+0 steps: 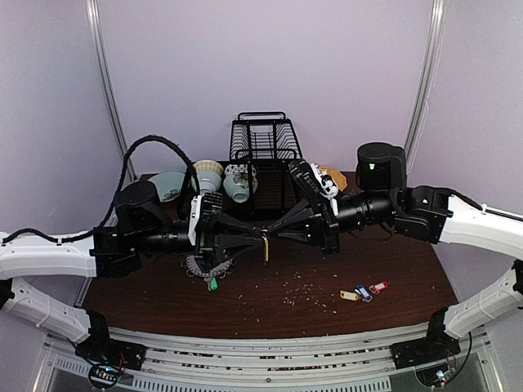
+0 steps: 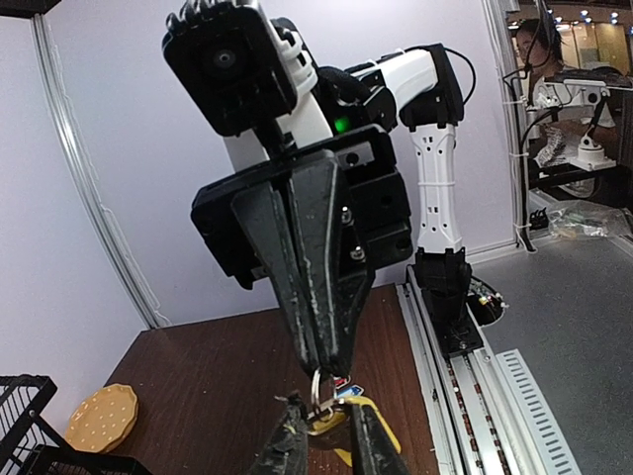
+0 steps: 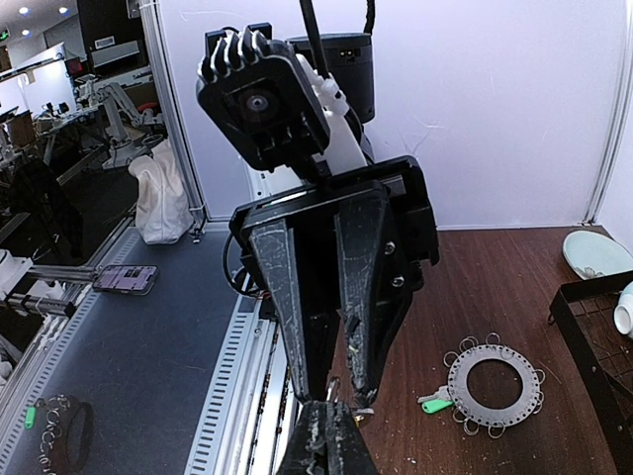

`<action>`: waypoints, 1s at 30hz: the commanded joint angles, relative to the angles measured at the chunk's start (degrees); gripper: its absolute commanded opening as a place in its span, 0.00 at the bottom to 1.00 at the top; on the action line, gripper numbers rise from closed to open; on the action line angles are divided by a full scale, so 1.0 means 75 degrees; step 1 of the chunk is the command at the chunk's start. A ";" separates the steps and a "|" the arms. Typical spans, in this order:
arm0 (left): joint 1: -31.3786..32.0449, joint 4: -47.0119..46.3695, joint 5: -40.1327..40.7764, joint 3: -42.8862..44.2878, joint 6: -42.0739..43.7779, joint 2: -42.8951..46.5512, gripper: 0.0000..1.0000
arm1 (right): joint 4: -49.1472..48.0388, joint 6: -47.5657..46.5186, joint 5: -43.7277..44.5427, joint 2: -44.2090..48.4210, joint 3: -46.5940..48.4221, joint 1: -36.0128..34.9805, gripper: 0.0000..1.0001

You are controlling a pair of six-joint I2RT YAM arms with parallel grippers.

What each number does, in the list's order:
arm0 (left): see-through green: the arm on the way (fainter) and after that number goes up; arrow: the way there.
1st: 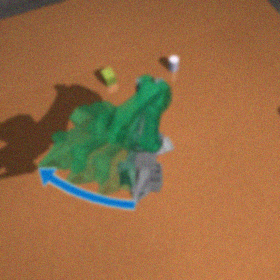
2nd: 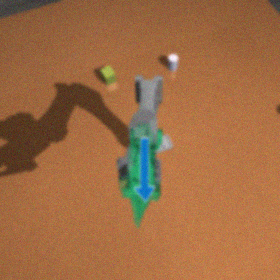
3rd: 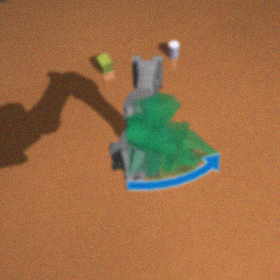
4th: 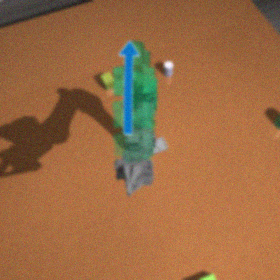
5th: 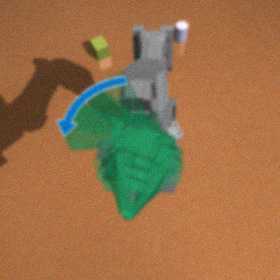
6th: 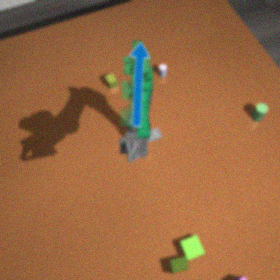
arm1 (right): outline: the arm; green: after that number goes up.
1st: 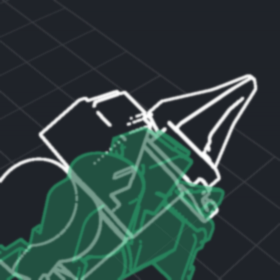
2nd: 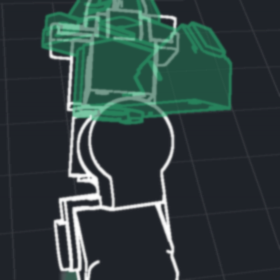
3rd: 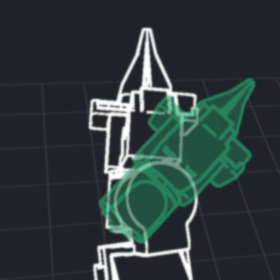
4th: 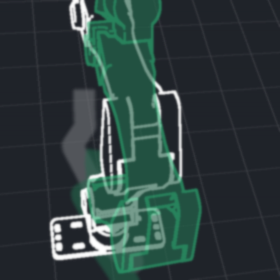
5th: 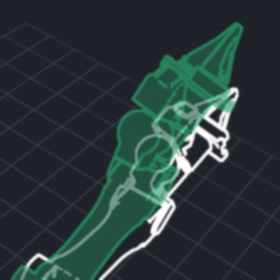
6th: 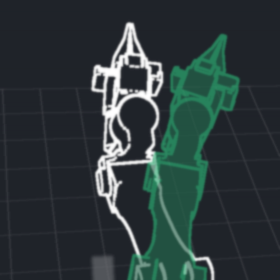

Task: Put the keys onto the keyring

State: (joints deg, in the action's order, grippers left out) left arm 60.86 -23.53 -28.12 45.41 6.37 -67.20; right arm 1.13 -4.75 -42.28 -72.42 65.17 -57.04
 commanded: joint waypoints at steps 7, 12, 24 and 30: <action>0.0018 -0.0267 0.0145 0.0313 -0.0147 -0.0115 0.02 | -0.0160 -0.0043 -0.0057 0.0168 -0.0076 -0.0045 0.00; 0.0018 -0.0210 0.0161 0.0354 -0.0027 -0.0168 0.00 | -0.0179 -0.0011 -0.0058 0.0199 -0.0098 -0.0041 0.00; 0.0078 -0.0977 0.0730 -0.0181 0.0635 0.0655 0.00 | -0.1207 0.0048 0.0525 0.1125 -0.1023 0.0019 0.40; 0.0548 -0.1266 0.1152 -0.0598 0.2348 0.1254 0.00 | -0.2692 0.0592 0.0600 0.1368 -0.1462 -0.0011 0.39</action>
State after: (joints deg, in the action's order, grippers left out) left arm 62.57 -27.53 -22.55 43.20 13.72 -60.45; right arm -9.34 -3.36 -38.87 -62.52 54.87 -56.97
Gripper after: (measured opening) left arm 0.006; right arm 0.389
